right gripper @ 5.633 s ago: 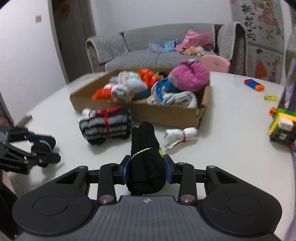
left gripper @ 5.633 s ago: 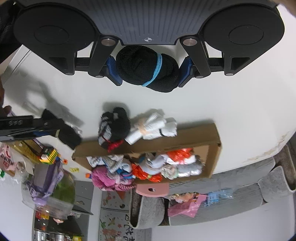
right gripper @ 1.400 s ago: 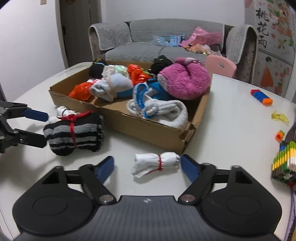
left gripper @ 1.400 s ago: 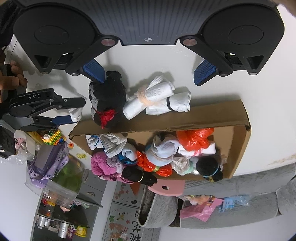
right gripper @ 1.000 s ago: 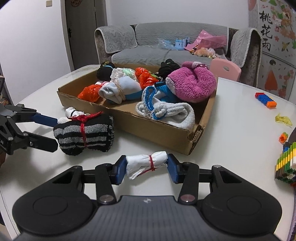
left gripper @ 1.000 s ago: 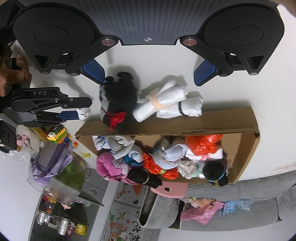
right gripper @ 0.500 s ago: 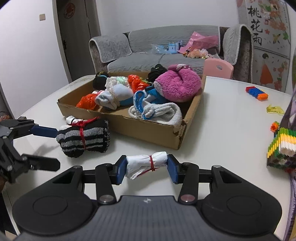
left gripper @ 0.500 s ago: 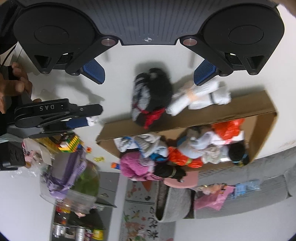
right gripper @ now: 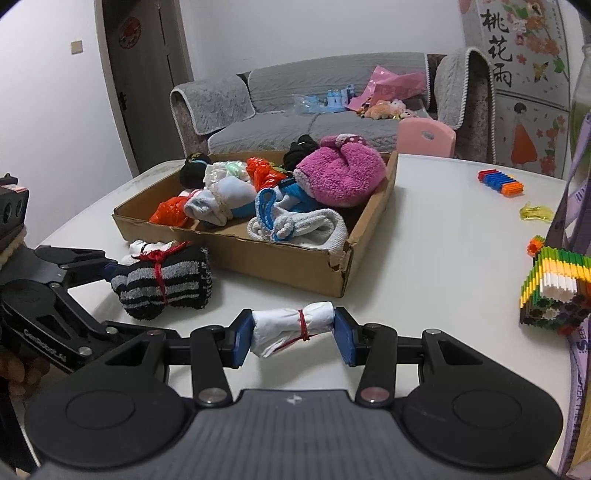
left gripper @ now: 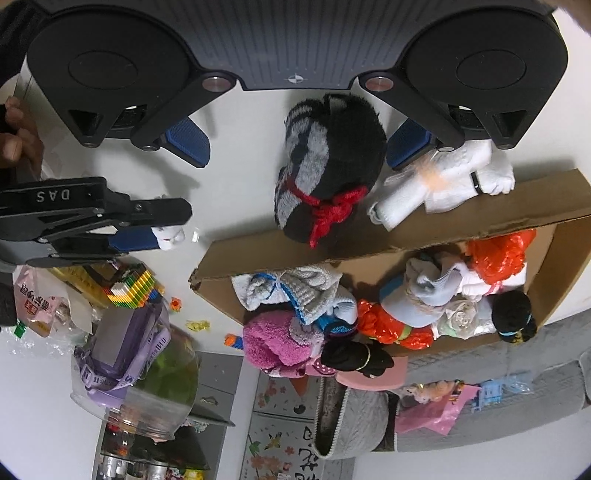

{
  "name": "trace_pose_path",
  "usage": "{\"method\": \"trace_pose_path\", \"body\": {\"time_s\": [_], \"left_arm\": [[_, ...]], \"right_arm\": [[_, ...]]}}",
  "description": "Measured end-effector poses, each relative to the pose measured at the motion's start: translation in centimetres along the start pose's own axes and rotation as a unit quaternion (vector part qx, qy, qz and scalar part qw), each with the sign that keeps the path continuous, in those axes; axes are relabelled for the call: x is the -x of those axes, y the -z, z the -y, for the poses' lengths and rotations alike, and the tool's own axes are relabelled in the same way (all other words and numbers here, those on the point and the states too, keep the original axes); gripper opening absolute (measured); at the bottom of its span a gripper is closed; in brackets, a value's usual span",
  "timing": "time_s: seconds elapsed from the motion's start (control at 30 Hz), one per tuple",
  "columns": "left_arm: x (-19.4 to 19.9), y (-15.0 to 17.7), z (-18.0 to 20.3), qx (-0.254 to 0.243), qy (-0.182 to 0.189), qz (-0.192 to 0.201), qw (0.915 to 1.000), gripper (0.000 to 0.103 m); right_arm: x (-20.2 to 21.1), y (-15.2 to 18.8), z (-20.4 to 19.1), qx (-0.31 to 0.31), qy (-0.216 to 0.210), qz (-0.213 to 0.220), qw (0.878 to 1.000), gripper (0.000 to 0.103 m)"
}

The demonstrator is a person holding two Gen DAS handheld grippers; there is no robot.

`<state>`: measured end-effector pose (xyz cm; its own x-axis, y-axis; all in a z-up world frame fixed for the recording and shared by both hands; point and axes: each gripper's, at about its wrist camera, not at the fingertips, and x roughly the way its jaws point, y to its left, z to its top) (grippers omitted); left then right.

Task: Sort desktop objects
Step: 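Grasp the grey striped sock with left while right grasps the white red-tied sock, then carry both socks over the cardboard box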

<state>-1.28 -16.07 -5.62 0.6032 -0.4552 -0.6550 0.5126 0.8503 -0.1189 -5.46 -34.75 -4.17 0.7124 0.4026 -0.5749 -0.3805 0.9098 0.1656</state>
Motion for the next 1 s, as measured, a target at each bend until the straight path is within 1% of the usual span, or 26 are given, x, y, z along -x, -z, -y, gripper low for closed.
{"method": "trace_pose_path", "body": {"time_s": [0.03, 0.07, 0.1, 0.13, 0.17, 0.27, 0.33, 0.53, 0.8, 1.0], "left_arm": [[-0.1, -0.1, 0.1, -0.001, -0.004, -0.001, 1.0, 0.097], [-0.1, -0.1, 0.4, -0.007, -0.012, -0.002, 0.9999, 0.09], [-0.1, -0.1, 0.6, -0.012, -0.017, -0.001, 0.9998, 0.074], [0.0, -0.2, 0.8, -0.018, -0.024, 0.0, 0.9995, 0.067], [0.1, -0.2, 0.8, -0.017, -0.025, -0.001, 0.9995, 0.052], [0.5, -0.3, 0.5, -0.003, -0.003, -0.006, 1.0, 0.051], [0.7, 0.0, 0.7, -0.01, -0.006, -0.005, 0.9999, 0.05], [2.5, 0.4, 0.5, -0.007, -0.007, 0.005, 0.9999, 0.05], [7.7, -0.5, 0.2, -0.016, -0.021, 0.035, 0.9991, 0.05], [11.2, -2.2, -1.6, -0.009, -0.046, 0.053, 0.9975, 0.05]], "right_arm": [[0.1, 0.0, 0.1, -0.003, 0.0, 0.001, 1.0, 0.043], [0.2, 0.1, 0.2, -0.005, 0.0, 0.002, 1.0, 0.043], [0.2, 0.1, 0.3, -0.008, -0.001, 0.002, 1.0, 0.043], [0.2, 0.1, 0.3, -0.009, -0.001, 0.001, 1.0, 0.043], [0.2, 0.2, 0.3, -0.009, -0.001, 0.001, 1.0, 0.043], [0.3, 0.3, 0.2, -0.009, -0.002, 0.0, 1.0, 0.043], [0.3, 0.3, 0.1, -0.009, -0.003, 0.0, 1.0, 0.043], [0.6, 0.3, -0.4, -0.006, -0.005, 0.0, 1.0, 0.043], [2.4, 0.0, -1.2, -0.011, -0.011, 0.014, 1.0, 0.043], [4.3, -2.2, -2.5, 0.003, -0.02, 0.033, 0.999, 0.043]]}}
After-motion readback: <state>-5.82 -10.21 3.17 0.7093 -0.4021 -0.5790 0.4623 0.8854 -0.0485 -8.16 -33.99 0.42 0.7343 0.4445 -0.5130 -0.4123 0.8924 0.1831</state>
